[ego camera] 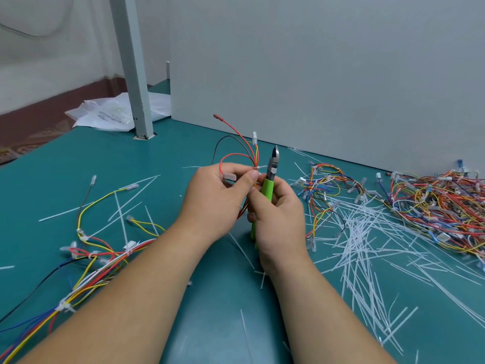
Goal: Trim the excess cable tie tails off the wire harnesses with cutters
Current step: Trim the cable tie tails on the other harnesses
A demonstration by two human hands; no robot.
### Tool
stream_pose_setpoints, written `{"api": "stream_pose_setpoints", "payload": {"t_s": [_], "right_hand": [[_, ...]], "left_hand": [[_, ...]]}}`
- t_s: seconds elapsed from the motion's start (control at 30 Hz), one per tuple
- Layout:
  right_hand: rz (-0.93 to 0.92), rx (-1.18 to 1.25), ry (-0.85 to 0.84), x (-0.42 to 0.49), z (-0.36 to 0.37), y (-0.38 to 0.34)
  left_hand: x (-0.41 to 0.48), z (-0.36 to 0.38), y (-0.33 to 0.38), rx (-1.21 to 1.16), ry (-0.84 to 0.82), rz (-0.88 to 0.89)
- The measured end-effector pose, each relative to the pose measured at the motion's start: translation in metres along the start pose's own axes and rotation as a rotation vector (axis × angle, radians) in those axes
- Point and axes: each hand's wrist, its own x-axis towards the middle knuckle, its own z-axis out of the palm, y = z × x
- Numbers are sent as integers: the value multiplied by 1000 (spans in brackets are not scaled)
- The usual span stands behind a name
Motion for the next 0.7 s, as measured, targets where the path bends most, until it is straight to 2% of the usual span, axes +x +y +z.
{"api": "stream_pose_setpoints", "payload": {"t_s": [0.17,0.3,0.4,0.6,0.7], "right_hand": [[41,73,110,3,-3,-1],[47,169,189,6,-6,-5],[19,194,244,9,-8,-7],[25,253,204,8,-5,-10],[58,235,153,7,-2,-9]], "left_hand": [[-6,-13,-4,564,-103,-30],[-6,-24,8,730,-337,34],[-5,-30,16,872,-364,102],[-5,-35,14,828,-333,62],[-3,-30,10,682,-117,93]]}}
